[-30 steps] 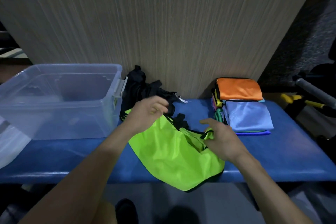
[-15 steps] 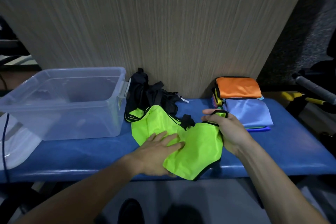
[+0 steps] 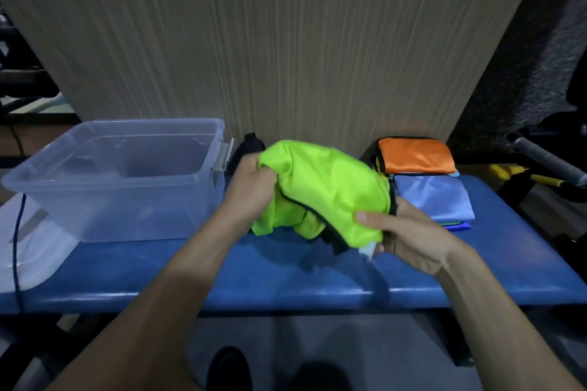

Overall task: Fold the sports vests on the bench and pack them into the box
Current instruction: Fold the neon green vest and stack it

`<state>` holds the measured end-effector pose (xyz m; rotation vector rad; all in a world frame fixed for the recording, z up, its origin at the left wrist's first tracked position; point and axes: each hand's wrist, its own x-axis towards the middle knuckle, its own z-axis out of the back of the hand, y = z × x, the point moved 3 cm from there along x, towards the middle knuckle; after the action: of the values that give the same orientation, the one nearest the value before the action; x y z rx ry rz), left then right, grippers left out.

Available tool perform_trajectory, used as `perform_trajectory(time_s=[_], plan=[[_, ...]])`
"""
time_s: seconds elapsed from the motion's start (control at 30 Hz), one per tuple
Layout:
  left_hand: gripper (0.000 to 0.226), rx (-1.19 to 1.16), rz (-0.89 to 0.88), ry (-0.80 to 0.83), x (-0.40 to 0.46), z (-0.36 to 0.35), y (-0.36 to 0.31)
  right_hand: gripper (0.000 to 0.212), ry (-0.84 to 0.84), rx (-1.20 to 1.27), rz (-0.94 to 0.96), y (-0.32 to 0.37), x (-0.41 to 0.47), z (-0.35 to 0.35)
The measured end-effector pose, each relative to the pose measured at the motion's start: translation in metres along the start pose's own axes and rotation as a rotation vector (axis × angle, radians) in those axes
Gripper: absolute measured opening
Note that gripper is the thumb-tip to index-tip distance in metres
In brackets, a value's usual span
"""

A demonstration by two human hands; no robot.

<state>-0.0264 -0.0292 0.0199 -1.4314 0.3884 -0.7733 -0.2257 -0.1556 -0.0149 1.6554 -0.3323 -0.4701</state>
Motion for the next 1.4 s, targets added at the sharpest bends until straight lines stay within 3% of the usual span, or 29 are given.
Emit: perform_trajectory(time_s=[0.1, 0.2, 0.3, 0.4, 0.47, 0.57, 0.63, 0.77, 0.93, 1.07, 1.2, 1.23, 1.33, 1.4], plan=[[0.019, -0.295, 0.026, -0.081, 0.005, 0.002, -0.035, 0.038, -0.18, 0.334, 0.114, 0.01, 0.006, 0.005], [0.023, -0.409, 0.04, -0.04, 0.015, 0.003, -0.058, 0.031, -0.196, 0.454, 0.124, 0.01, 0.012, 0.01], [0.027, -0.452, 0.149, -0.044, 0.039, 0.004, -0.044, 0.038, -0.206, 0.469, 0.093, 0.003, 0.02, 0.011], [0.035, -0.417, 0.35, -0.038, 0.059, 0.001, 0.009, 0.063, -0.127, 0.51, 0.013, -0.008, 0.033, 0.006], [0.034, -0.393, 0.482, -0.055, 0.062, -0.001, 0.05, 0.068, -0.1, 0.485, -0.043, -0.015, 0.04, 0.003], [0.017, -0.229, 0.588, -0.079, 0.058, 0.001, 0.092, 0.046, -0.191, 0.339, -0.11, -0.029, 0.049, 0.002], [0.018, -0.099, 0.592, -0.034, 0.057, 0.003, 0.104, 0.035, -0.284, 0.193, -0.177, -0.045, 0.056, 0.006], [0.023, 0.054, 0.506, 0.029, 0.054, 0.004, 0.099, 0.038, -0.408, -0.119, -0.25, -0.066, 0.065, 0.013], [0.028, -0.078, 0.53, 0.019, 0.053, 0.006, 0.089, 0.028, -0.354, -0.314, -0.283, -0.073, 0.071, 0.011], [0.04, -0.369, 0.607, 0.008, 0.054, 0.004, 0.083, 0.078, -0.174, -0.273, -0.39, -0.07, 0.066, -0.003], [0.05, -0.576, 0.579, 0.019, 0.06, -0.006, 0.068, 0.092, 0.061, -0.206, -0.39, -0.066, 0.057, -0.012], [0.054, -0.624, 0.562, 0.02, 0.061, -0.01, 0.062, 0.091, 0.089, -0.201, -0.38, -0.065, 0.054, -0.012], [0.06, -0.829, 0.469, 0.046, 0.064, -0.017, 0.045, 0.046, 0.136, -0.143, -0.351, -0.066, 0.047, -0.016], [0.058, -0.859, 0.374, 0.101, 0.071, -0.017, 0.036, 0.046, 0.066, -0.092, -0.333, -0.068, 0.049, -0.017]])
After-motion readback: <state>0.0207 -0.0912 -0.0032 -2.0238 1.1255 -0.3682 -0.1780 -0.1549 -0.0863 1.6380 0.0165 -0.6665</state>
